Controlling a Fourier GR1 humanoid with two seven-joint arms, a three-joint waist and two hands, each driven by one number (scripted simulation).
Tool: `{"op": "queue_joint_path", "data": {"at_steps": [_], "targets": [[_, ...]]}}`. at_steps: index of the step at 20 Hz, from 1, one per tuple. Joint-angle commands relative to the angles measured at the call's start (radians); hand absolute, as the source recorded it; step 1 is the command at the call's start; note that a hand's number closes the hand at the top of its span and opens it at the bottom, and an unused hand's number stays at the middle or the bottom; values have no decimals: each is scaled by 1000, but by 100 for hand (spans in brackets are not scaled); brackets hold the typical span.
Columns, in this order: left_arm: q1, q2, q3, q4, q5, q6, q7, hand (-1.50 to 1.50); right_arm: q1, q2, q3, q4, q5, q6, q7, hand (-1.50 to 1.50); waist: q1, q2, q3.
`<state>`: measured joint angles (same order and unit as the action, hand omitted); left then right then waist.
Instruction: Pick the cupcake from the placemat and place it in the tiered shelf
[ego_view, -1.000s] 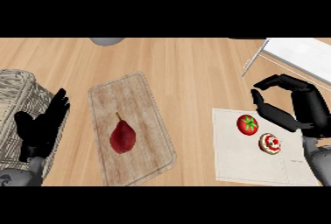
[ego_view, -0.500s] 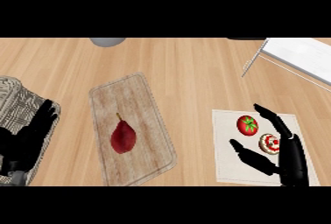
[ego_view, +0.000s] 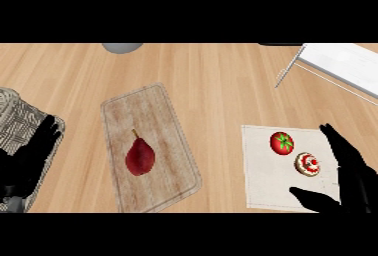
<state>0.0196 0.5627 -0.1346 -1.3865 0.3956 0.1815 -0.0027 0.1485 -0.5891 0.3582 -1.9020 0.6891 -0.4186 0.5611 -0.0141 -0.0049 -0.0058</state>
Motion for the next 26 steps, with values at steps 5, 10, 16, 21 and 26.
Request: {"op": "queue_joint_path", "data": {"at_steps": [5,10,16,21,26], "targets": [[-22,-1,0,28,-2,-36,1,0,-48,-167,94,-93,35,488,322,-150,25,10,0],[1,3,-6,-79,-25,5,65,0,-204,-119,142,-117,12,729,503,-150,44,6,5],[16,-63,19,18,-69,-21,-20,0,-257,-75,89,-24,4,822,455,-150,21,6,5],[-26,-76,65,27,-84,-53,29,0,-286,3,56,83,71,821,391,-150,17,5,6],[-5,-91,105,43,-107,-104,-5,0,-191,-13,-4,143,135,754,253,-150,13,4,6]]}}
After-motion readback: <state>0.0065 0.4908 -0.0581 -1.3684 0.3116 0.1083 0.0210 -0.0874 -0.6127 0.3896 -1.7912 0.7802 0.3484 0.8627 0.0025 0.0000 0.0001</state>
